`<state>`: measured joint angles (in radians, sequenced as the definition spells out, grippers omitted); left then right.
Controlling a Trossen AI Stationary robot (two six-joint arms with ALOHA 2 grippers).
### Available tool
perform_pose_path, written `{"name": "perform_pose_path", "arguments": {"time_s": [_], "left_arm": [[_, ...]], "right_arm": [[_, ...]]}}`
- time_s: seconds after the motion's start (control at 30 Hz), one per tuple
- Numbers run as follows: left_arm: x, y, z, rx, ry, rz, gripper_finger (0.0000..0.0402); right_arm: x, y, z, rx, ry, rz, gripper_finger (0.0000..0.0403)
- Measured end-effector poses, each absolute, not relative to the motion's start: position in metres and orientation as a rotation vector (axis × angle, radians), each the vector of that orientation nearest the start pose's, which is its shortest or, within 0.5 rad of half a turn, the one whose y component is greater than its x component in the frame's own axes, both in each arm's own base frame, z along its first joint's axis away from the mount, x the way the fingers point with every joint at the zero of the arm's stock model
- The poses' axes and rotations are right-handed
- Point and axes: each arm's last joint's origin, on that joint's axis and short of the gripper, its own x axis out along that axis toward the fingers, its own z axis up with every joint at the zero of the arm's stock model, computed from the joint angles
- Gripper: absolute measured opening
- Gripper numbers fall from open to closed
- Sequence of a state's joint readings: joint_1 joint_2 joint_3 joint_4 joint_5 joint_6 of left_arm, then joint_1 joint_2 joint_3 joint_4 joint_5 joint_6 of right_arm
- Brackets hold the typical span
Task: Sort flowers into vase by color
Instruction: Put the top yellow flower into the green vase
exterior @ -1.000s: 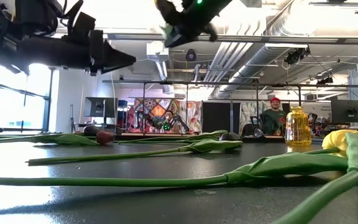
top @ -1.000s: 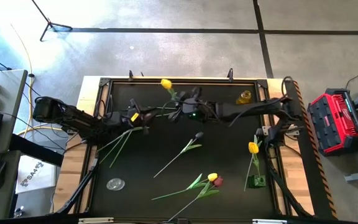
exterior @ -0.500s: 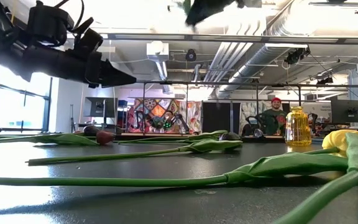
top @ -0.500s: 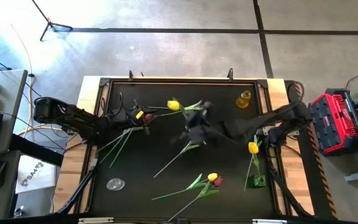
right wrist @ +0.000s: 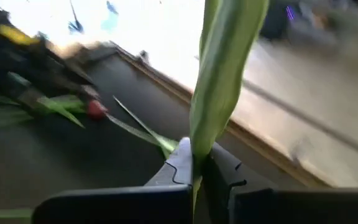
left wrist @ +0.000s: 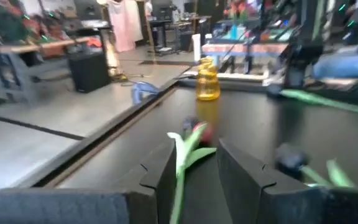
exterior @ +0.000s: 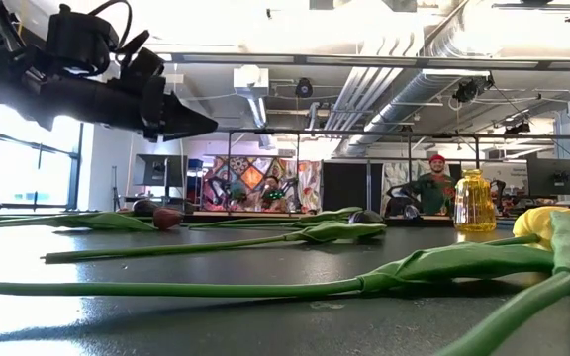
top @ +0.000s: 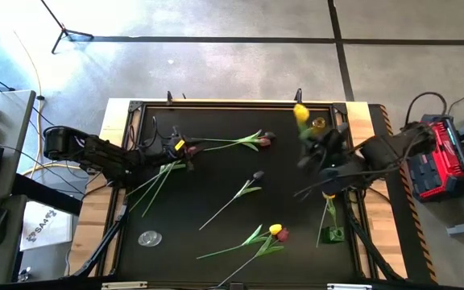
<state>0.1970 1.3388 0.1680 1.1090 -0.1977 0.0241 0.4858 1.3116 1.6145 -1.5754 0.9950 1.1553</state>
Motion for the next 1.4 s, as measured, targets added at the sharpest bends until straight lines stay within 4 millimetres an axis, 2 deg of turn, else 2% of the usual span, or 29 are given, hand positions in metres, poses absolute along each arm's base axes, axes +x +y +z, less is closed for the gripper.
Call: {"name": "perform_pose_path", "arguments": {"time_s": [0.17, 0.23, 0.37, 0.57, 0.77, 1.07, 1.17, 1.4], "left_arm": [[0.202, 0.044, 0.153, 0.035, 0.070, 0.334, 0.0101], [0.202, 0.044, 0.153, 0.035, 0.070, 0.333, 0.0101], [0.202, 0.044, 0.151, 0.034, 0.085, 0.332, 0.0101], [0.202, 0.044, 0.149, 0.020, 0.102, 0.331, 0.0101], [0.202, 0.044, 0.149, -0.003, 0.106, 0.332, 0.0101], [0.202, 0.044, 0.148, -0.029, 0.106, 0.334, 0.0101], [0.201, 0.044, 0.145, -0.047, 0.139, 0.336, 0.0101], [0.200, 0.045, 0.138, -0.134, 0.190, 0.375, 0.0101]], "right_arm": [[0.159, 0.066, 0.390, 0.345, 0.595, -0.772, 0.0000], [0.149, 0.064, 0.378, 0.366, 0.687, -0.800, 0.0000], [0.142, 0.072, 0.354, 0.447, 0.827, -0.747, 0.0000], [0.133, 0.086, 0.335, 0.511, 0.975, -0.723, 0.0000], [0.124, 0.098, 0.337, 0.543, 0.954, -0.685, 0.0000], [0.127, 0.104, 0.346, 0.499, 0.675, -0.639, 0.0000], [0.128, 0.109, 0.358, 0.490, 0.651, -0.559, 0.0000], [0.122, 0.124, 0.402, 0.380, 0.602, -0.255, 0.0000]]}}
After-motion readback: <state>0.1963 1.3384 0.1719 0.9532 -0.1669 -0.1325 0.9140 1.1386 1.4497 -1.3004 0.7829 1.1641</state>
